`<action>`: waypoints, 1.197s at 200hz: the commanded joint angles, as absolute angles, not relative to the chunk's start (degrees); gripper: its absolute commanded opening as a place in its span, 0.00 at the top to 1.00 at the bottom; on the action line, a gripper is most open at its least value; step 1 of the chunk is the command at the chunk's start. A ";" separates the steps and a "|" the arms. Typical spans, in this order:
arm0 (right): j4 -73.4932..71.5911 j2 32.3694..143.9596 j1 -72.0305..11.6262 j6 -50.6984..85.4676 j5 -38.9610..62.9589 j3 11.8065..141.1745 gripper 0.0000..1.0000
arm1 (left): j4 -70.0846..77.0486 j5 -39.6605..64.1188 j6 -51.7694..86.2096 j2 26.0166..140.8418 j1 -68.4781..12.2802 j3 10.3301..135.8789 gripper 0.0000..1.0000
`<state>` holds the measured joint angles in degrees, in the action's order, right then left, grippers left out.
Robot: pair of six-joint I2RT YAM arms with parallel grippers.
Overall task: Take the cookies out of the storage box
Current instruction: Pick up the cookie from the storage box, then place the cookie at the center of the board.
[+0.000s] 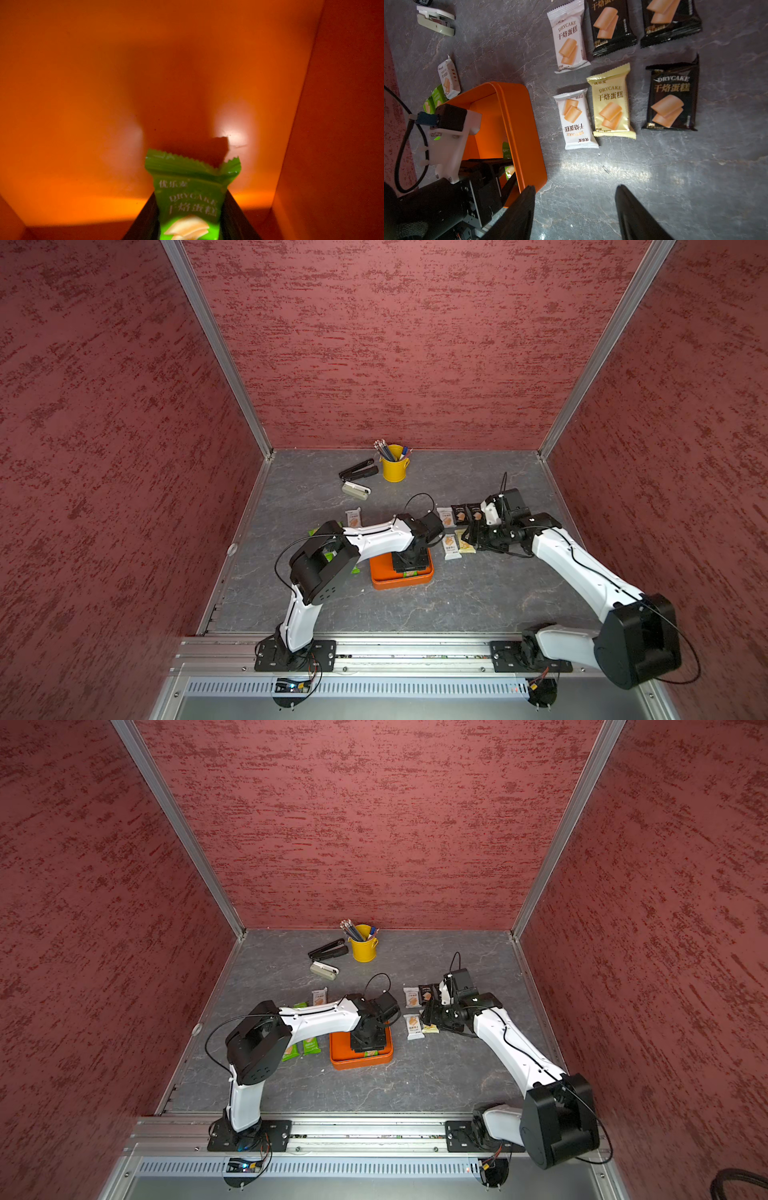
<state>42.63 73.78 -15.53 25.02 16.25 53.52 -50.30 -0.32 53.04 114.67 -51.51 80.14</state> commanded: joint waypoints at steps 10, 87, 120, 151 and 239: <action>43.43 74.26 -14.98 24.52 14.85 55.13 0.34 | -48.47 -2.49 51.80 115.39 -49.45 78.79 0.59; 43.45 74.77 -14.91 24.77 14.37 56.23 0.34 | -50.35 -3.70 48.91 112.53 -44.89 81.94 0.59; 42.83 75.26 -14.89 25.05 14.46 56.76 0.34 | -51.12 -3.72 47.79 110.91 -42.83 82.63 0.59; 40.75 77.26 -14.86 26.05 16.06 56.45 0.34 | -52.92 -4.49 46.39 107.86 -40.52 82.63 0.59; 34.29 85.07 -16.43 31.77 16.87 61.65 0.35 | -56.74 -4.03 36.69 97.39 -26.05 79.24 0.59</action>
<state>37.12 82.91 -15.38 30.02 16.93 57.74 -54.35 -3.95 41.45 99.61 -30.02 80.93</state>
